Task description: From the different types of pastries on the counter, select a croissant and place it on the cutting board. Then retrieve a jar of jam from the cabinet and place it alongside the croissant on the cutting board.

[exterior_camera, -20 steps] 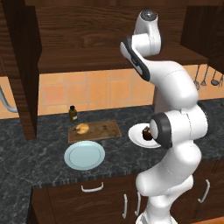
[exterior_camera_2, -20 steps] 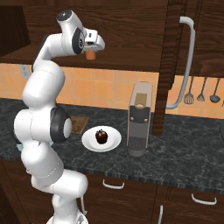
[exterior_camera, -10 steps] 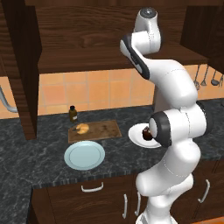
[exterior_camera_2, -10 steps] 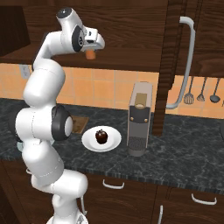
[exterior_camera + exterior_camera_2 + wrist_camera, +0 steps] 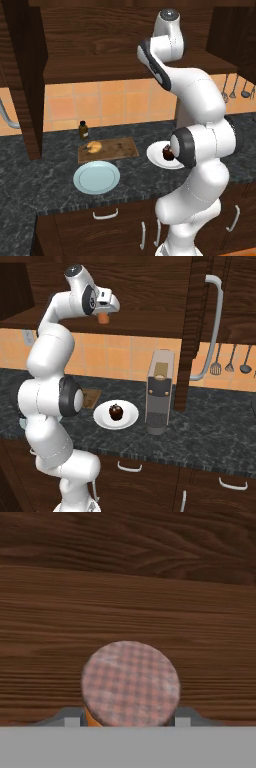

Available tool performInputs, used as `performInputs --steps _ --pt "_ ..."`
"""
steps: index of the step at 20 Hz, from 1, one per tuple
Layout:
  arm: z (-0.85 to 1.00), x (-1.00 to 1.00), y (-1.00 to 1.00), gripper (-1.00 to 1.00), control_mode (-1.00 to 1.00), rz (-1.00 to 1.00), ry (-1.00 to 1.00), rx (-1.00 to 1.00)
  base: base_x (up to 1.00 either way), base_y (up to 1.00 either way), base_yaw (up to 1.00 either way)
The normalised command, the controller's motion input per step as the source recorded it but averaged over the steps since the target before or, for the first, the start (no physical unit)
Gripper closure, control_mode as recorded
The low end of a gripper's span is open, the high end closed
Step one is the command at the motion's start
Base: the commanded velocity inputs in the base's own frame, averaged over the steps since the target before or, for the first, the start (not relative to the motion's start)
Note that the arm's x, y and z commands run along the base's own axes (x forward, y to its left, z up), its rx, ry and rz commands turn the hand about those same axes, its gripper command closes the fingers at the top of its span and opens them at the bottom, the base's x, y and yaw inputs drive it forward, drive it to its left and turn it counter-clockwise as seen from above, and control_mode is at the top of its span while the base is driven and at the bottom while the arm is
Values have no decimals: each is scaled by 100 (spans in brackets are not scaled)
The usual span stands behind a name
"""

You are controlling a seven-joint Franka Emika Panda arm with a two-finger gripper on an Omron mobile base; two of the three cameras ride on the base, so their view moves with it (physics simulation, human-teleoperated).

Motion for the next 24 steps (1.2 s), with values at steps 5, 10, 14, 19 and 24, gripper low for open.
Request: performInputs --steps 5,10,14,19,24 --pt "18 -9 -1 100 -100 0 -1 0 0 0 0" --pt "21 -49 -9 100 -100 0 -13 3 0 0 0" --pt "1 -90 -12 100 -100 0 -18 0 0 0 0" --pt "-2 -100 -18 100 -100 0 -13 0 0 0 0" --pt "0 -100 -3 100 -100 0 -4 -1 0 0 0"
